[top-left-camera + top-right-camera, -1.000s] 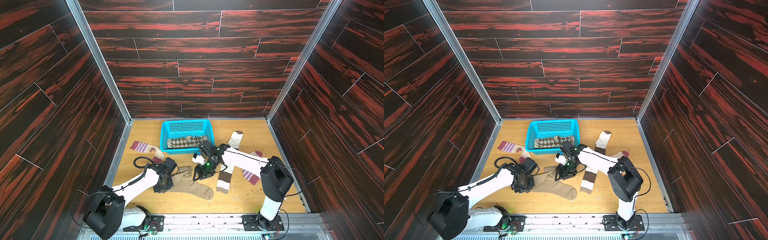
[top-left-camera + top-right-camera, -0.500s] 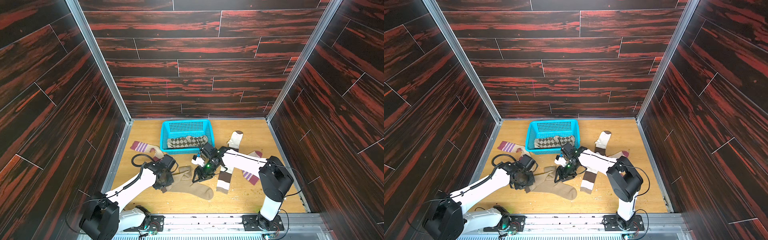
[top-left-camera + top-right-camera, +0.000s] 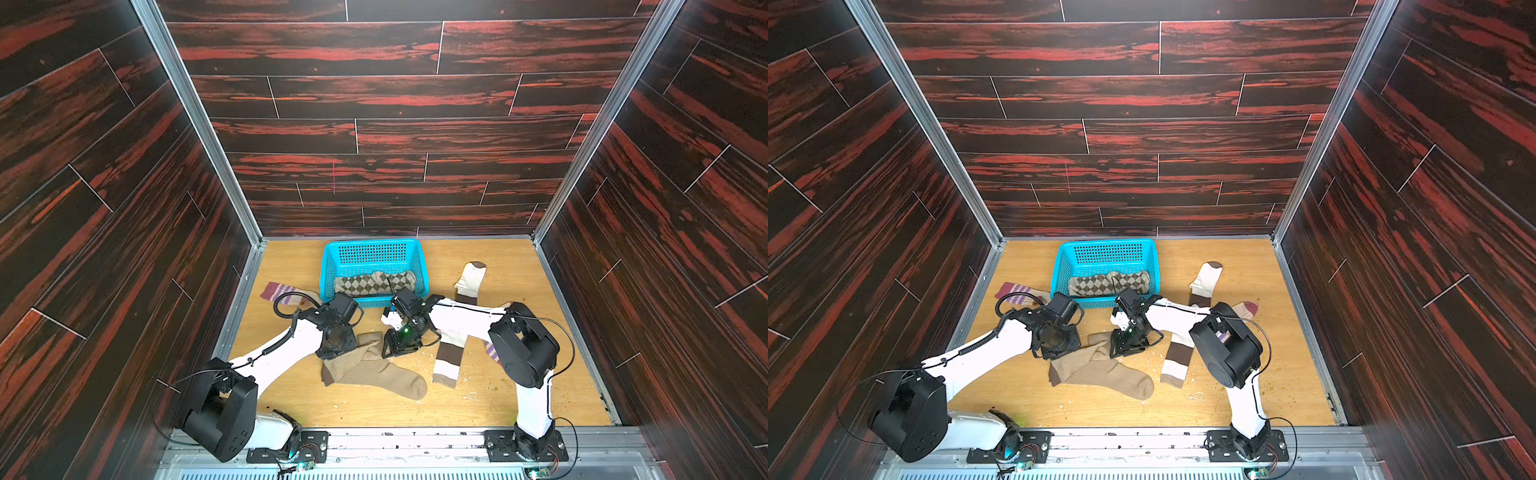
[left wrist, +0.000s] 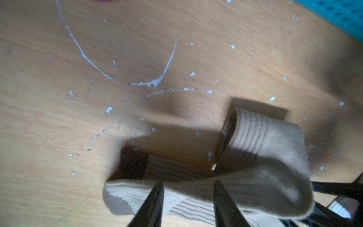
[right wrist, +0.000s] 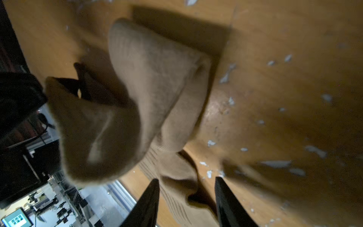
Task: Place the socks together as a pair
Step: Pick up the sock at the center of the board.
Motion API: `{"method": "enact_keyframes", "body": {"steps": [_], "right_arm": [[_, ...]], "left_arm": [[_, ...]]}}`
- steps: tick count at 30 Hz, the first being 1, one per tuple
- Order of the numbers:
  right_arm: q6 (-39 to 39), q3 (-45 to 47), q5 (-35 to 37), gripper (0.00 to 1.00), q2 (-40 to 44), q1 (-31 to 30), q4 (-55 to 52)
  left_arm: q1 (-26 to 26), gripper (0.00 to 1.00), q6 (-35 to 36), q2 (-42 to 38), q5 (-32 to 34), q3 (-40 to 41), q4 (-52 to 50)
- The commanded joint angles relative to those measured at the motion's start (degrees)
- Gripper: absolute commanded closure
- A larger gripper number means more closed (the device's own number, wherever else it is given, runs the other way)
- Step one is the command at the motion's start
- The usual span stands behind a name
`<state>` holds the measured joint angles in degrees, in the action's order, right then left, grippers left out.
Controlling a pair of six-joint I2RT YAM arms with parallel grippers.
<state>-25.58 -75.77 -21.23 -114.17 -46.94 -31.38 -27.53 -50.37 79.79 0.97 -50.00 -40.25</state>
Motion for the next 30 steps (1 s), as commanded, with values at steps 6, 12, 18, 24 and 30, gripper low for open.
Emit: {"method": "enact_keyframes", "body": {"steps": [6,12,18,24,30], "right_arm": [[-4.7,-6.0,6.5,0.52,-5.2,-1.9,-0.3],[-6.3,-8.6,7.0,0.53,-8.1,-3.5,-0.6],[-7.5,-10.9,10.4,0.77,-10.9,-4.0,-3.0],[-5.2,-11.3,10.8,1.0,-7.8,-4.3,-5.0],[-0.4,-9.0,7.7,1.0,-0.6,-4.3,-11.2]], "left_arm": [[1.2,0.6,-2.1,-9.9,0.3,1.1,-6.4],[1.2,0.68,-4.9,-19.6,-1.6,6.4,-9.7],[1.3,0.73,-7.0,-21.6,-2.7,14.7,-4.4],[2.6,0.73,-5.8,-15.4,2.3,15.6,-2.1],[5.1,0.72,-3.3,-9.8,2.7,15.6,2.5]]}}
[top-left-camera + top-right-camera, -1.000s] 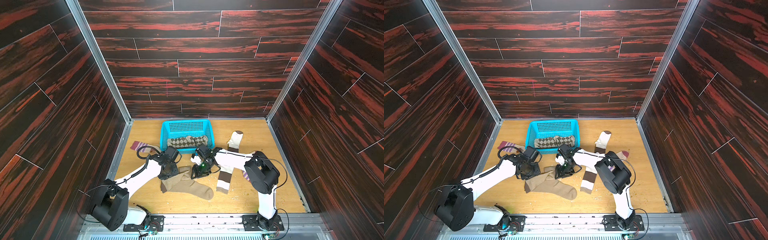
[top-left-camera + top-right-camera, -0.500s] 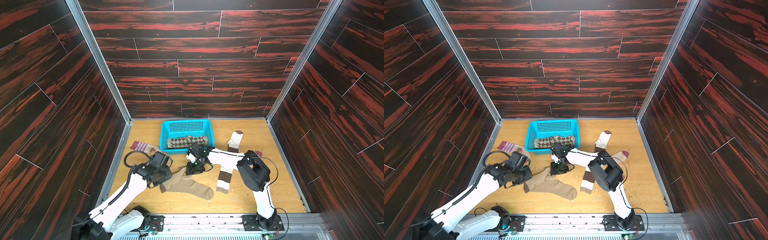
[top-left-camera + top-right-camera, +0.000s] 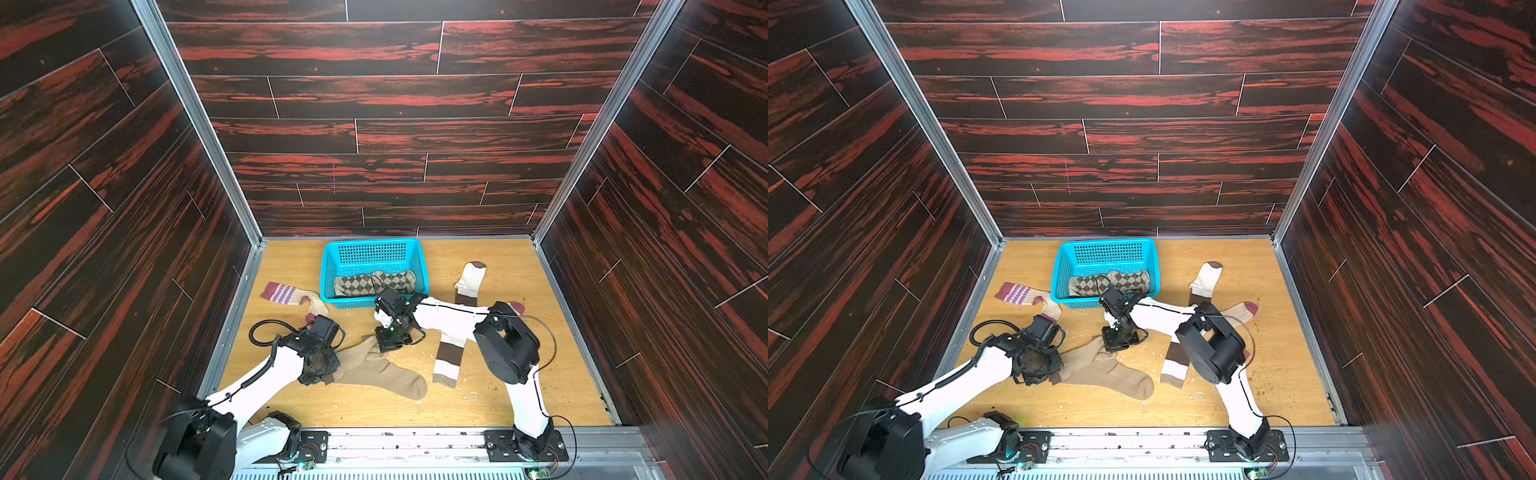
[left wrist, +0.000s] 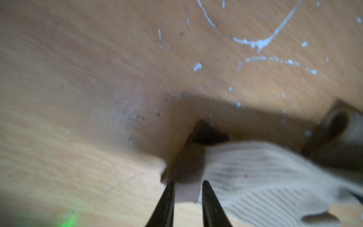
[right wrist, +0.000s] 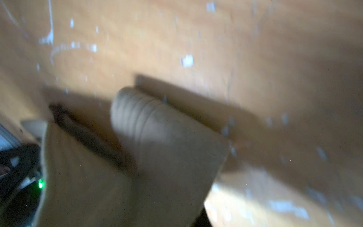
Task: Place the socks together as a pair
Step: Pick up the sock at the center of the board, then flatten out the sock at the center of the board.
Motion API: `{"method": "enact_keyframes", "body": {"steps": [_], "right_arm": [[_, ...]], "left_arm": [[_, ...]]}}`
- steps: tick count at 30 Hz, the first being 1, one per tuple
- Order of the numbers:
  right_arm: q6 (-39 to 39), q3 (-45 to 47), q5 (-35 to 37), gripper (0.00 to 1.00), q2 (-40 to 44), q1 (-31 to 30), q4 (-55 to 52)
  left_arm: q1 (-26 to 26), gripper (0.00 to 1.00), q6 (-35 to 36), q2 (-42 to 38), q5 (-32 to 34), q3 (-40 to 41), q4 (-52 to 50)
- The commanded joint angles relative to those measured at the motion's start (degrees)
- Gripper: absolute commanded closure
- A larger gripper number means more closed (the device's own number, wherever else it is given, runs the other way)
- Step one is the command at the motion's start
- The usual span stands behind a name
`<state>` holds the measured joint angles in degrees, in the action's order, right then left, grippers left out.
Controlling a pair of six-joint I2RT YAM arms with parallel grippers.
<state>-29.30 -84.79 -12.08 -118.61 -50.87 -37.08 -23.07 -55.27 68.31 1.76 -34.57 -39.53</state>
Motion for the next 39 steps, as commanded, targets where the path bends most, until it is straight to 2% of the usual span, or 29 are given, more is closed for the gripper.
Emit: {"method": "enact_keyframes", "body": {"steps": [1,9,14,18,22,27,30,35,39], "right_arm": [[4.0,0.3,-2.3,1.0,5.0,-0.3,-6.9],[8.4,-1.5,-12.1,1.0,10.8,-0.1,-19.1],[10.7,-0.3,-16.1,1.0,14.1,1.3,-25.6],[13.3,1.2,-18.6,1.0,14.6,2.5,-28.5],[13.5,5.7,-20.2,1.0,14.1,5.6,-26.5],[12.5,10.5,-22.9,1.0,13.3,12.2,-21.6],[11.7,12.8,-24.1,1.0,11.9,15.9,-18.7],[9.9,13.5,-31.0,1.0,8.9,20.2,-13.4],[14.1,12.0,-26.2,0.93,5.3,20.6,-18.1]], "left_arm": [[0.9,0.72,2.0,2.7,2.0,0.1,2.4],[1.8,0.7,6.3,11.8,-0.5,-2.4,4.2],[2.0,0.69,8.5,13.0,-1.8,-6.5,3.6],[1.9,0.69,11.0,14.8,-7.2,-11.5,3.0],[1.9,0.7,11.7,16.3,-10.0,-14.2,2.9],[1.9,0.7,12.6,18.4,-12.4,-15.2,3.2],[1.9,0.7,13.2,18.7,-12.1,-16.5,2.3],[1.9,0.67,13.8,18.4,-13.3,-18.7,1.8],[2.0,0.63,13.1,17.3,-12.3,-18.6,0.6]]}}
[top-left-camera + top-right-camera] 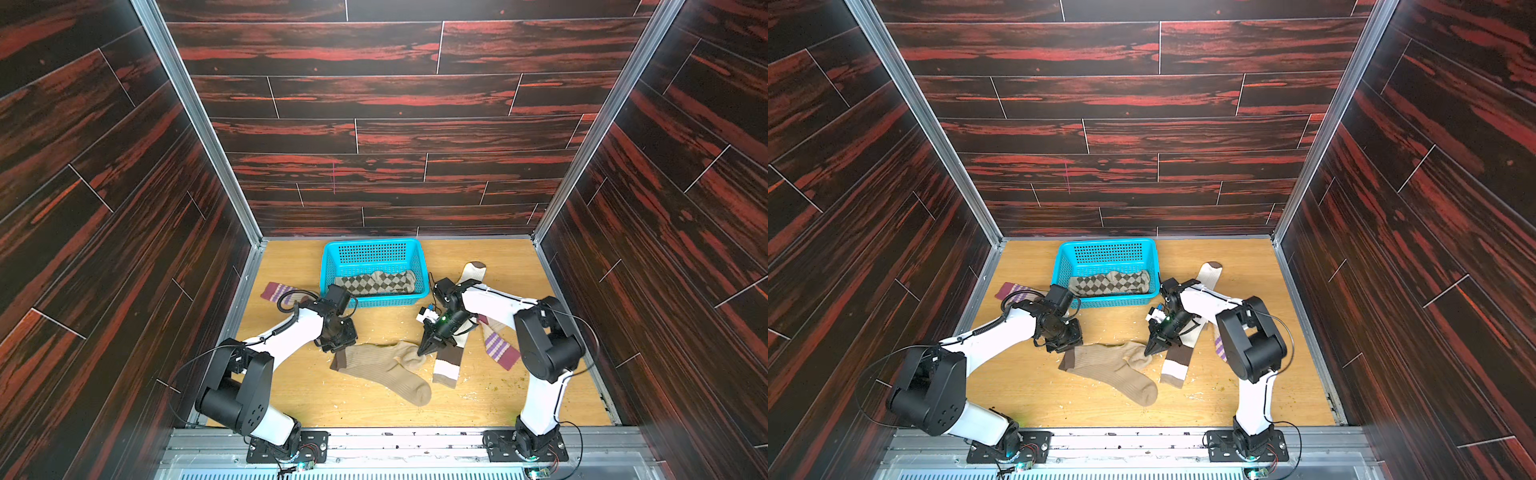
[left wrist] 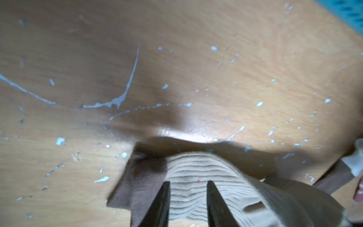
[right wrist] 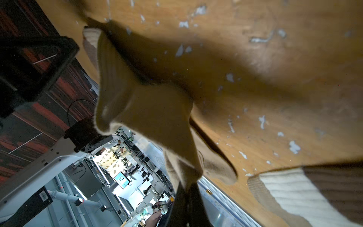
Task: Place the socks together as a pair
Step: Flatten out the sock at the center of the board.
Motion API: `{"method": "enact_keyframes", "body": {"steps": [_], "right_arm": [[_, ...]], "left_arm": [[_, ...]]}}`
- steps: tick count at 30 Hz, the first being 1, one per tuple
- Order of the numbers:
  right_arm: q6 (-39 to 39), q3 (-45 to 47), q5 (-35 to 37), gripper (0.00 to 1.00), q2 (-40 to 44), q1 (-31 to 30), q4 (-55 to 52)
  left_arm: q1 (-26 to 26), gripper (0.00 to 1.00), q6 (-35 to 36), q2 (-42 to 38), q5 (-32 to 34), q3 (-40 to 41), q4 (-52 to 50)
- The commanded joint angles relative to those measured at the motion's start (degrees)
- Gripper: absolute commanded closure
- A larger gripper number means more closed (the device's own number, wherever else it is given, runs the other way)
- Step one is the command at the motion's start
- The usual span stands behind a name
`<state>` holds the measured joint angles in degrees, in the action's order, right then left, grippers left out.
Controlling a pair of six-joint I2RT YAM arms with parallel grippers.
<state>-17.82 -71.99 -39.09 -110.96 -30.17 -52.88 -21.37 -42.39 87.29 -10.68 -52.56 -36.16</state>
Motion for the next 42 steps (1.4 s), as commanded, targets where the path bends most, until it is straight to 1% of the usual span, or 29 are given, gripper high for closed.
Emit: {"method": "enact_keyframes", "body": {"steps": [1,2,3,7,11,12,15,19,24,29,32,34,39,42], "right_arm": [[3.2,-0.3,2.9,0.92,-2.6,-0.1,-2.8],[3.6,0.3,4.6,0.88,-2.5,0.2,-2.9],[3.6,1.2,5.9,0.81,-2.1,0.5,-2.5],[2.3,2.3,11.5,0.61,1.5,1.1,-0.5],[0.4,1.7,18.6,0.51,5.0,1.0,-0.2],[-0.4,1.8,21.4,0.49,5.8,0.9,0.0],[-1.8,3.4,21.6,0.47,8.9,0.4,1.3],[-2.4,5.9,19.6,0.46,12.4,-1.6,2.3],[-4.6,9.9,20.6,0.46,15.2,-3.1,3.5],[-5.7,11.8,19.6,0.46,15.7,-3.4,5.6],[-6.1,12.2,19.6,0.47,15.5,-3.6,6.3],[-6.6,13.2,19.6,0.47,15.4,-3.7,7.3],[-9.0,17.6,21.0,0.47,15.2,-3.6,11.8],[-11.3,19.6,20.3,0.46,15.6,-3.6,15.5]], "left_arm": [[0.3,0.61,0.0,-2.2,0.2,-0.3,-2.9],[0.2,0.57,-0.3,-3.0,0.5,-0.1,-3.2],[0.2,0.54,-0.7,-4.1,0.7,0.4,-3.7],[0.3,0.44,-2.1,-8.6,1.2,2.3,-5.4],[0.4,0.39,-3.9,-12.0,1.4,5.7,-5.7],[0.5,0.39,-4.3,-12.2,1.1,6.5,-5.4],[0.7,0.39,-4.9,-11.8,1.1,7.8,-5.3],[0.7,0.39,-5.5,-10.6,1.6,8.1,-4.3],[0.9,0.42,-5.3,-7.2,2.3,7.8,-2.9],[0.9,0.5,-5.0,-3.6,2.3,8.7,-0.8],[0.9,0.54,-5.4,-3.4,2.8,9.1,0.1],[0.9,0.6,-5.6,-3.2,3.6,9.1,0.8],[0.9,0.73,-6.1,-2.4,2.1,9.0,2.5],[0.9,0.77,-6.1,-4.0,1.3,8.5,1.4]]}}
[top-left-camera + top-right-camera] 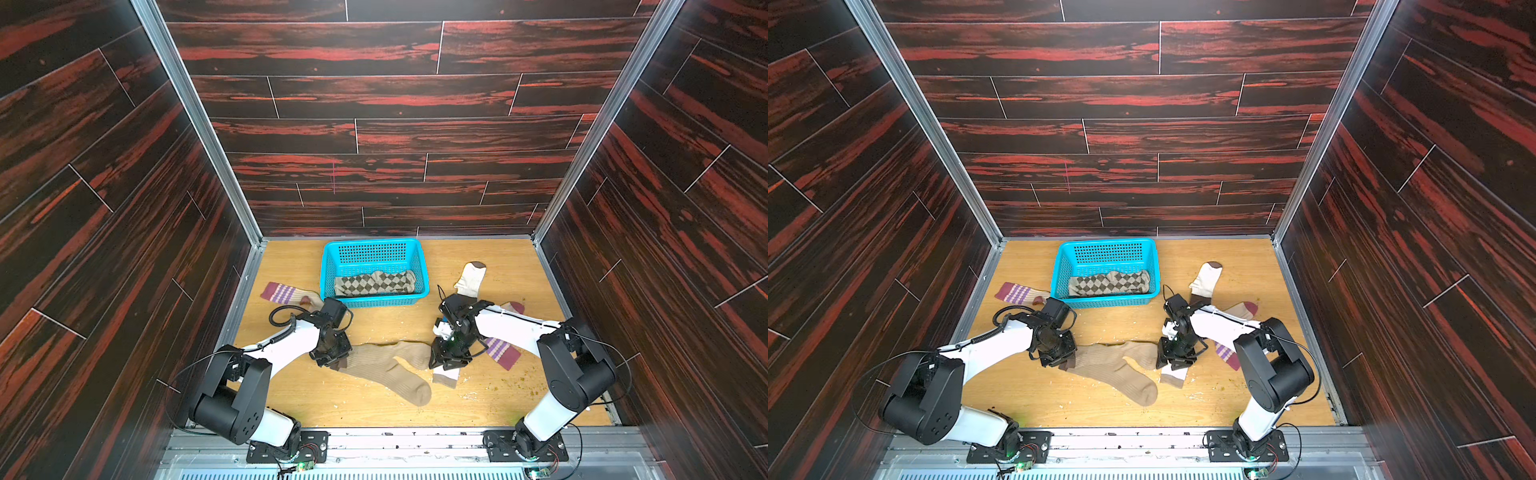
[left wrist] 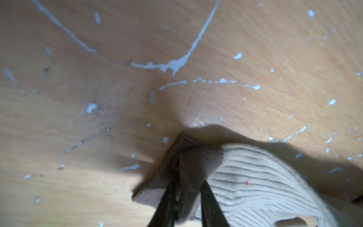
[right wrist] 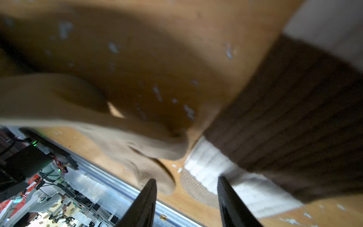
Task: Place the socks together as a pair
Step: Flatten out the sock at the center of the board.
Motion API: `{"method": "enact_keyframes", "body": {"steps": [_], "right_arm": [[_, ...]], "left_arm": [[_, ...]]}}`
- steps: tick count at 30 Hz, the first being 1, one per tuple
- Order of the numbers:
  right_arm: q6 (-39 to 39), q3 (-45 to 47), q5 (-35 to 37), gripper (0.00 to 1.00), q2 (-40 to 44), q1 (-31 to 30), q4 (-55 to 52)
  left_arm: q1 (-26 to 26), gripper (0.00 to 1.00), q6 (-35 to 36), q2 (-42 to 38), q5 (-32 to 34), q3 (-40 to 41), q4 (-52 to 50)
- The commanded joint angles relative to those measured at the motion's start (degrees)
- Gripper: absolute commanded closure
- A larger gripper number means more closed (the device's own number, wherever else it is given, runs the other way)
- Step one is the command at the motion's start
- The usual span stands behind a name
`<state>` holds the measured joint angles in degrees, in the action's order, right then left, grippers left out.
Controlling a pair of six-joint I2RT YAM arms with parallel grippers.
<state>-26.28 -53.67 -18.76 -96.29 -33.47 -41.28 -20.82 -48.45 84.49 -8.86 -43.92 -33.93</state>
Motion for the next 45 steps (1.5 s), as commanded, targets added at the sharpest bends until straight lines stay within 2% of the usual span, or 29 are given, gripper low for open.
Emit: {"method": "enact_keyframes", "body": {"steps": [1,4,9,18,23,27,28,30,33,37,40,43,45], "right_arm": [[-3.6,1.7,-0.6,0.46,1.2,-0.3,5.4],[-5.4,1.9,-3.6,0.44,1.5,-0.4,8.9],[-6.8,-0.3,-3.6,0.44,1.5,-0.5,9.4],[-6.2,-6.6,-1.8,0.44,1.6,-0.4,1.4],[-6.5,-7.4,-1.9,0.44,-1.6,-0.4,1.0],[-7.6,-6.9,-1.7,0.44,-2.8,-0.4,1.7],[-7.8,-6.7,-2.0,0.44,-2.9,-0.4,2.2],[-8.2,-7.2,-2.2,0.44,-3.7,-0.6,2.4],[-8.7,-7.6,-1.8,0.45,-5.4,-0.9,2.6],[-9.8,-8.0,-1.6,0.46,-7.4,-0.9,3.9],[-9.7,-10.4,1.0,0.52,-9.4,-1.2,3.5],[-9.9,-12.8,2.1,0.74,-10.4,-1.4,2.4],[-9.7,-13.6,2.9,0.84,-10.2,-1.5,1.3]], "left_arm": [[0.3,0.77,-0.1,-1.9,-0.8,-0.3,-1.2],[0.4,0.77,0.0,-3.5,-2.0,-0.5,-2.3],[0.4,0.79,-0.2,-6.2,-2.4,-0.9,-4.4],[1.4,0.81,-0.3,-10.7,-0.4,-2.8,-8.0],[3.9,0.82,1.4,-12.1,1.6,-2.8,-9.3],[4.9,0.82,1.9,-13.1,-0.2,-1.5,-7.4],[4.9,0.81,1.9,-13.3,-1.1,-1.1,-6.6],[4.9,0.66,1.1,-13.9,-3.0,0.3,-5.1],[4.9,0.49,-0.2,-15.1,-4.0,2.6,-4.0],[4.9,0.46,-1.2,-14.7,-5.4,5.0,-1.4],[4.9,0.46,-2.0,-14.2,-5.4,5.8,0.2],[4.9,0.46,-2.1,-13.7,-4.6,5.5,0.2],[4.9,0.46,-2.2,-13.5,-4.2,5.4,0.3]]}}
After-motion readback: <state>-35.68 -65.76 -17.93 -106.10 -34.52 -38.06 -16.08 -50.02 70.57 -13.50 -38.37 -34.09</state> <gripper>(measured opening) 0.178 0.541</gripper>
